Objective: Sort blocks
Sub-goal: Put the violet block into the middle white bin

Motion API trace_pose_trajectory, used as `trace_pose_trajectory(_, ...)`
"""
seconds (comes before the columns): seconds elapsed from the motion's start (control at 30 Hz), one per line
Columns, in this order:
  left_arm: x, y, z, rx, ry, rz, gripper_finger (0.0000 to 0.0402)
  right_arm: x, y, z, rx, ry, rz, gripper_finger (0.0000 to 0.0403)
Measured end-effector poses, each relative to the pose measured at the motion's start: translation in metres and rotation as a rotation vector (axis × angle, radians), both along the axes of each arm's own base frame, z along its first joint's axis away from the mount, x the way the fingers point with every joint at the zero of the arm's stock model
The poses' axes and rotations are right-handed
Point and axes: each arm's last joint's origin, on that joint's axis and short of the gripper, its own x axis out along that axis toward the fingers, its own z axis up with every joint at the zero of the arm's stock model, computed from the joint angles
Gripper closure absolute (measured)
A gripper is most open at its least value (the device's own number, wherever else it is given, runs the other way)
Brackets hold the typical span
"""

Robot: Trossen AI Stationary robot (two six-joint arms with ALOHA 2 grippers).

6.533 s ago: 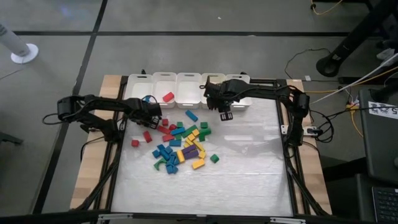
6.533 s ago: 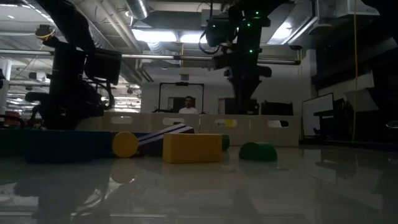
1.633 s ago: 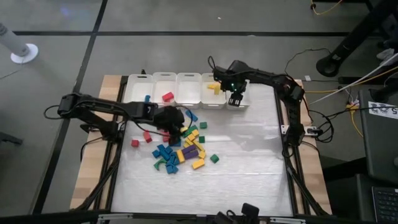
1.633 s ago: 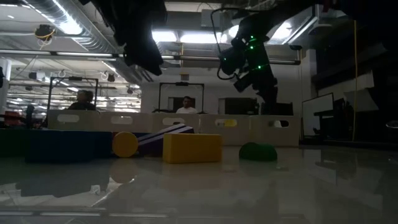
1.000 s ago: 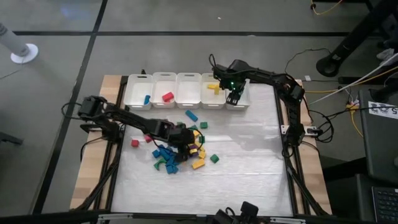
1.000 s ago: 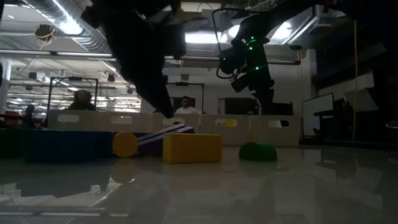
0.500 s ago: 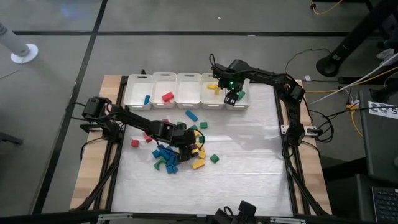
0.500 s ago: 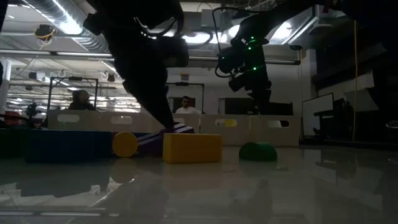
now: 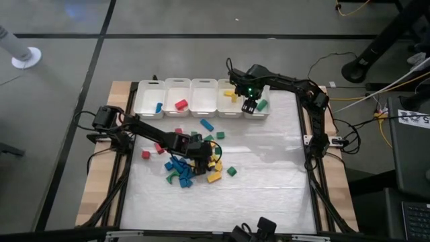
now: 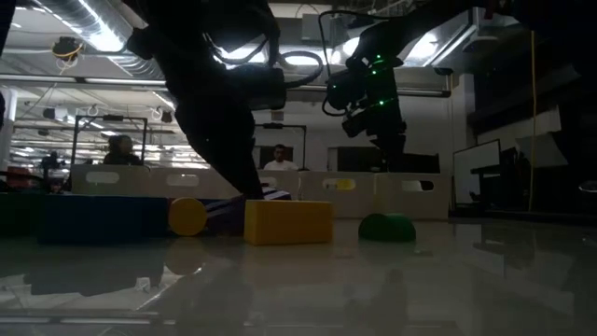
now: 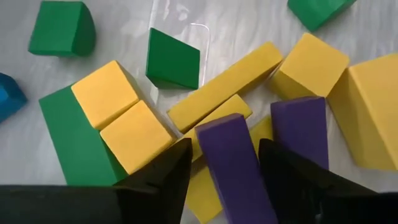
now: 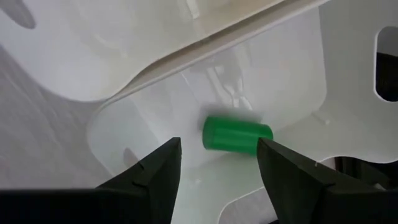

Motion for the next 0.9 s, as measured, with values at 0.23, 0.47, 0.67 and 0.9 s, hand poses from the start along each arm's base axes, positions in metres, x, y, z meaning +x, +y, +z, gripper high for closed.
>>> trace_pose_trajectory(0.23,0.000,0.000,0.001,0.000,-0.001,0.001,0.0304,0.002,0.000,0.000,0.017,-0.029,0.002,0.0194)
trace_pose_trajectory(0.47,-0.007,0.002,0.020,0.007,-0.037,-0.023,0.0319,0.016,0.017,0.000,0.050,-0.080,0.114,0.0194)
trace_pose_trajectory(0.67,-0.022,0.014,0.051,0.082,-0.077,0.016,0.0316,0.035,0.054,0.000,0.051,-0.081,0.223,0.0194)
trace_pose_trajectory(0.9,-0.051,0.043,0.093,0.284,-0.112,0.149,0.0318,0.054,0.108,0.000,0.059,-0.076,0.369,0.0194)
